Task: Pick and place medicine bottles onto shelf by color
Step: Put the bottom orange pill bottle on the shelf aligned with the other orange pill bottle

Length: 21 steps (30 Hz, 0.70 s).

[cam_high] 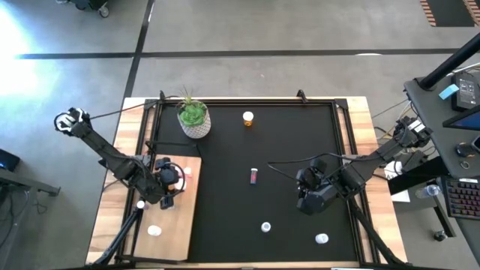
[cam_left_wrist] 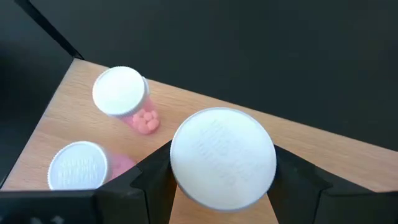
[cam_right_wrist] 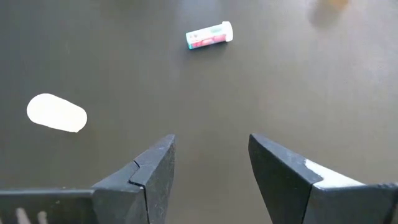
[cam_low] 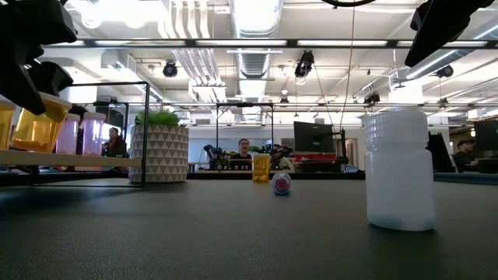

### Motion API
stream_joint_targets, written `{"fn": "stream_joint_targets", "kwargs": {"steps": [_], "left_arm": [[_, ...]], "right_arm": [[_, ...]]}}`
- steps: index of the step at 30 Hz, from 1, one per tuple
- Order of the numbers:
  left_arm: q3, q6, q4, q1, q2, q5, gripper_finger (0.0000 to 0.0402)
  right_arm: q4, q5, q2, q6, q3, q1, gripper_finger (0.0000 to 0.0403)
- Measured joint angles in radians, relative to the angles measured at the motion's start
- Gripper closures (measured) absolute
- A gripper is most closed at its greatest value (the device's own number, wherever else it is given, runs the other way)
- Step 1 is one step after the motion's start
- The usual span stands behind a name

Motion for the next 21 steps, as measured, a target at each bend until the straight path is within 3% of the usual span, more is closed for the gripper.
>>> {"fn": "stream_joint_targets", "kwargs": {"steps": [21], "left_arm": [[-0.004, 0.0, -0.008, 0.0, 0.0, 0.031, 0.0209]], "right_arm": [[0.0, 0.0, 0.0, 0.0, 0.0, 0.0, 0.0209]]}}
